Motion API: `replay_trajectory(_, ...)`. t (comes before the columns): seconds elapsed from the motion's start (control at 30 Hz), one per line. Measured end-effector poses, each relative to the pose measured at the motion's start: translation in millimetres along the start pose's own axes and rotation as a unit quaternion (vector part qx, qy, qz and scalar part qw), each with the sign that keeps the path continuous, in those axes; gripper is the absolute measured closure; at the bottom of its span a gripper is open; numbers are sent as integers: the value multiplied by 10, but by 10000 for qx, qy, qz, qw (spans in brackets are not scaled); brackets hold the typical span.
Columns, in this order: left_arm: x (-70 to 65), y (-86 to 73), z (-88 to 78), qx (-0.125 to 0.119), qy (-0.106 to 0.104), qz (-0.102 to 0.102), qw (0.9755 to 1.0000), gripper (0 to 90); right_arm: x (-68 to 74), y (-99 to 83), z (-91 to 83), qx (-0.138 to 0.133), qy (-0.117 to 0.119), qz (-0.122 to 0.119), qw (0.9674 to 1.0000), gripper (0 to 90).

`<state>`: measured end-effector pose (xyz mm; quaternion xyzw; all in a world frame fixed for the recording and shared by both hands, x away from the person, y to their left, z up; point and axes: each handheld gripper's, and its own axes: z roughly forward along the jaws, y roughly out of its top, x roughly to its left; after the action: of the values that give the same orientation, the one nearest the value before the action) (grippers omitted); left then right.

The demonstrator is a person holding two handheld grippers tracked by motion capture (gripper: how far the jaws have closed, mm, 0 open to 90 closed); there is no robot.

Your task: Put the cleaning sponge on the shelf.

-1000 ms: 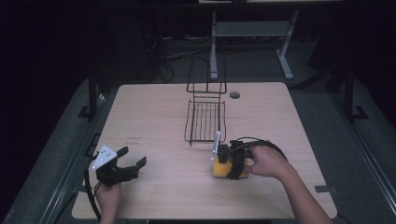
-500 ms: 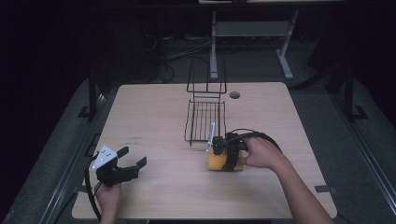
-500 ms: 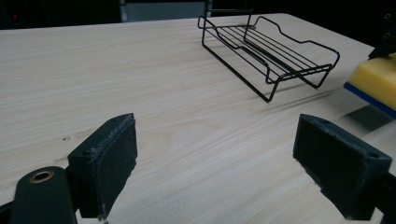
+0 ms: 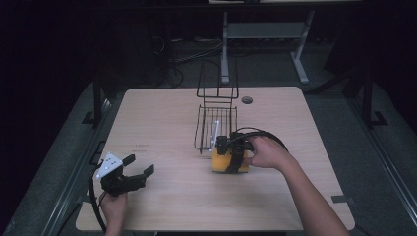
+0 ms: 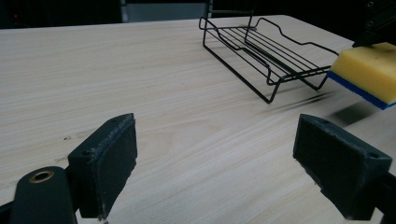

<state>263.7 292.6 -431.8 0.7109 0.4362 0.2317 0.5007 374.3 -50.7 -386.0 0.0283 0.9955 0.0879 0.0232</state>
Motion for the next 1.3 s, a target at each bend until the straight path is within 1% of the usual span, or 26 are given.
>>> replay_trajectory(0.1, -3, 1, 4, 4, -2, -1, 10000, 130, -37, 24, -7, 47, -14, 11, 10000, 217)
replay_trajectory(0.17, -5, 3, 6, 8, -17, 11, 10000, 130, -90, 48, -29, 10, -15, 39, 10000, 218)
replay_trajectory(0.2, -5, 3, 6, 8, -17, 11, 10000, 130, -90, 48, -29, 10, -15, 39, 10000, 218)
replay_trajectory(0.23, -9, 5, 9, -3, -13, 11, 10000, 130, -129, 58, -35, -68, 30, 41, 10000, 218)
replay_trajectory(0.27, -9, 5, 9, -3, -13, 11, 10000, 130, -129, 58, -35, -68, 30, 41, 10000, 218)
replay_trajectory(0.37, -10, 7, 11, 11, -19, 31, 10000, 129, -167, 85, -40, 33, -26, 51, 10000, 218)
replay_trajectory(0.43, -10, 7, 12, 6, -24, 29, 10000, 130, -195, 112, -48, -5, -31, 30, 10000, 218)
replay_trajectory(0.47, -8, 8, 11, 7, -26, 19, 10000, 130, -222, 139, -48, -85, 14, 23, 10000, 218)
replay_trajectory(0.53, -7, 7, 9, -7, -20, 9, 10000, 130, -233, 149, -44, -96, 27, 17, 9999, 218)
replay_trajectory(0.57, -5, 7, 7, -8, -18, 13, 10000, 130, -249, 160, -34, -89, 27, 31, 10000, 218)
replay_trajectory(0.63, -1, 7, 5, -6, -17, 4, 10000, 130, -278, 179, -16, 28, -1, 36, 10000, 217)
replay_trajectory(0.67, -2, 7, 4, -3, -15, -4, 10000, 129, -293, 186, -11, 44, 1, 24, 10000, 218)
replay_trajectory(0.7, 0, 7, 3, -2, -19, 6, 10000, 130, -299, 193, -12, 67, -3, 59, 10000, 217)
replay_trajectory(0.73, 1, 7, 3, -1, -18, 5, 10000, 130, -340, 214, -25, 31, 5, 31, 10000, 218)
replay_trajectory(0.8, 1, 7, 3, -2, -14, -5, 10000, 130, -351, 219, -30, 28, -26, 46, 10000, 217)
replay_trajectory(0.87, 5, 6, 4, -1, -13, -4, 10000, 130, -395, 227, -36, -47, 28, 79, 10000, 218)
replay_trajectory(0.97, 10, 7, 3, -11, -10, -18, 10000, 130, -444, 245, -33, 45, -23, 85, 10000, 217)
replay_trajectory(1.03, 13, 6, 2, -24, -6, -28, 10000, 130, -476, 263, -38, -1, -28, 82, 10000, 217)
replay_trajectory(1.1, 15, 6, 0, -24, -5, -24, 10000, 130, -503, 278, -35, 16, -13, 112, 9999, 217)
replay_trajectory(1.13, 14, 6, 0, -32, -7, -36, 10000, 130, -536, 286, -21, -33, 27, 170, 9998, 218)
replay_trajectory(1.2, 13, 7, 1, -34, -17, -32, 10000, 130, -549, 289, -10, -48, 32, 141, 9999, 218)
replay_trajectory(1.3, 12, 8, 6, -14, -15, -26, 10000, 130, -576, 302, 18, 71, 10, 174, 9998, 217)
